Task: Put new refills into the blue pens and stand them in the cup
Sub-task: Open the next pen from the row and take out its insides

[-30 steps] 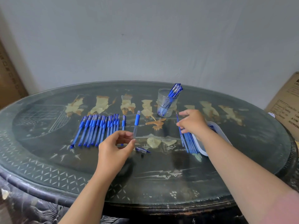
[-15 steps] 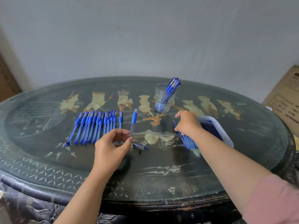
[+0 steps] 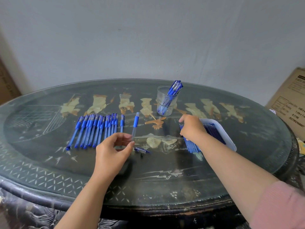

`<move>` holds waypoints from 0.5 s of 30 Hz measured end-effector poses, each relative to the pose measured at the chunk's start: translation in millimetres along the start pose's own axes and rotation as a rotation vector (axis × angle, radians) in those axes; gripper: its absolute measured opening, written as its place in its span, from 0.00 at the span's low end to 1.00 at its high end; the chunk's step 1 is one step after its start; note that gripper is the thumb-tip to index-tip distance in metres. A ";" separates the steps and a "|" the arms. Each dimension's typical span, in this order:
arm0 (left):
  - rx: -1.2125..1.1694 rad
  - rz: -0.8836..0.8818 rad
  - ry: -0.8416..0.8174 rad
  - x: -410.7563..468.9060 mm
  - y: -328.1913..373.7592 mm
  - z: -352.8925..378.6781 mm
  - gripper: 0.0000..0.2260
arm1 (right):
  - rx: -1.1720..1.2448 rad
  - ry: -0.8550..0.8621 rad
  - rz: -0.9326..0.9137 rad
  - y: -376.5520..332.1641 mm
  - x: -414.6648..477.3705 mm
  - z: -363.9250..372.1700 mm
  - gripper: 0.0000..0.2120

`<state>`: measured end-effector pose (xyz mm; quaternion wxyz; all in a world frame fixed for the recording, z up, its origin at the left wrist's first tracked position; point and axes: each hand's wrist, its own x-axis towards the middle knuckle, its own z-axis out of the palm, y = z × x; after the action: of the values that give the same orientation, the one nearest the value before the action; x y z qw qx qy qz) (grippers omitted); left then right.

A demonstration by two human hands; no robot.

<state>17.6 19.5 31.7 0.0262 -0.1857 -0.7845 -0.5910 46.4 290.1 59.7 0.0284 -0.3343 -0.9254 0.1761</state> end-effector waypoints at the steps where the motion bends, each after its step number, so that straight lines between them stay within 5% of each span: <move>1: 0.001 0.000 -0.002 0.0 -0.1 -0.2 0.07 | -0.003 0.005 -0.002 0.3 -0.7 -0.1 0.25; 10: -0.018 0.008 0.007 -1.4 0.8 -0.8 0.07 | 0.069 0.060 -0.046 0.0 -10.2 -0.3 0.21; 15: -0.034 0.036 -0.005 -4.3 3.1 1.7 0.08 | 0.325 0.182 -0.067 8.2 -33.7 7.1 0.11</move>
<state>22.9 20.6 32.9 0.0318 -0.2015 -0.7712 -0.6031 76.3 272.6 52.5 0.1712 -0.3091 -0.8890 0.2911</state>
